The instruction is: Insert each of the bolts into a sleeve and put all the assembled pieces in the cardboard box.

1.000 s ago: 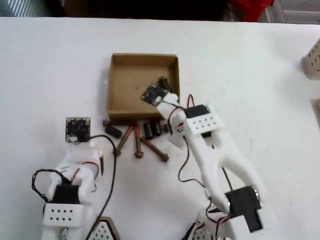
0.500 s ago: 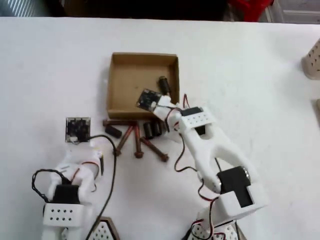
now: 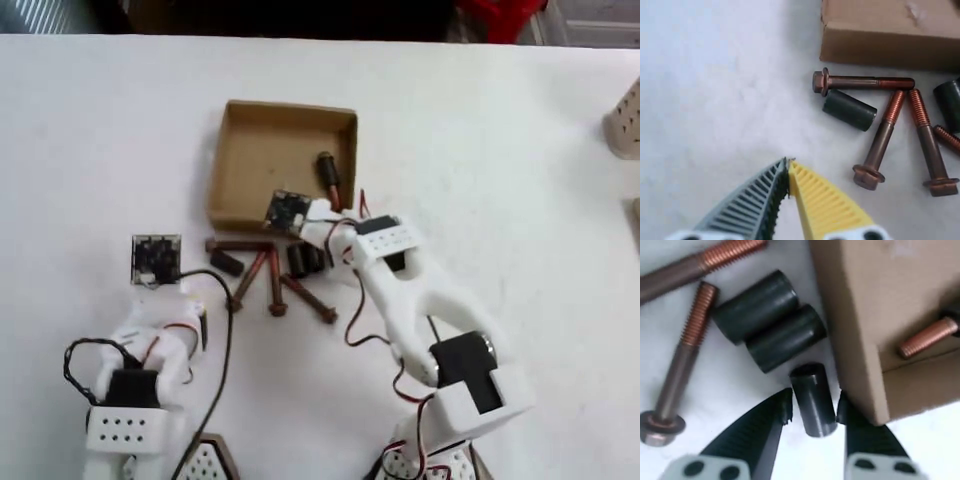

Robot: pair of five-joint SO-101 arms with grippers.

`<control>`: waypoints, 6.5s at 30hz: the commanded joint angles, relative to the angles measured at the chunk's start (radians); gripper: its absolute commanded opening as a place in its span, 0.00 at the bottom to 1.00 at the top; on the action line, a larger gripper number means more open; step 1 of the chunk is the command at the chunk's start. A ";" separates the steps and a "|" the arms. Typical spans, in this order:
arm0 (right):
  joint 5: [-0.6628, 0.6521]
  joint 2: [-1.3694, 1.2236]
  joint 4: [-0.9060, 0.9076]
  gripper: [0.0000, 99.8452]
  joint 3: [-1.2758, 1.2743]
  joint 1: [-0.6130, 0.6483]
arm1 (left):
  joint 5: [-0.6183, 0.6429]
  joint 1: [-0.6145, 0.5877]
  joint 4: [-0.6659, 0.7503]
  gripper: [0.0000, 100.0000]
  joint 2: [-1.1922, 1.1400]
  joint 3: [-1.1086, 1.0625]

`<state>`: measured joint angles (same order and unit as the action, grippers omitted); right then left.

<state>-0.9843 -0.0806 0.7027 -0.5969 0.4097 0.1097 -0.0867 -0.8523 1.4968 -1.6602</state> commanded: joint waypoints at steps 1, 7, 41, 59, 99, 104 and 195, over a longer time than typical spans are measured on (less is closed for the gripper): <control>-0.014 0.005 -0.015 0.14 0.006 0.064 | -0.011 -0.008 0.023 0.03 0.007 0.008; -0.014 0.005 -0.010 0.11 0.002 0.042 | -0.011 -0.010 0.023 0.03 0.007 0.008; -0.110 0.022 0.191 0.18 0.009 -0.001 | -0.011 -0.010 0.023 0.03 0.007 0.008; -0.167 -0.019 0.240 0.12 0.044 -0.012 | -0.011 -0.010 0.023 0.03 0.007 0.008; 0.647 0.231 0.234 0.02 -0.127 -0.205 | 0.035 0.113 -0.209 0.03 -0.001 0.267; 0.647 0.229 0.234 0.02 -0.127 -0.206 | 0.014 0.185 -0.359 0.03 -0.041 0.450; 0.638 0.229 0.193 0.02 -0.137 -0.225 | -0.456 -0.076 -0.508 0.02 -1.271 1.138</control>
<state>-0.3429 0.1097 0.9053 -0.7365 0.1949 -0.5531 -0.0713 -1.3510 0.2186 -0.5907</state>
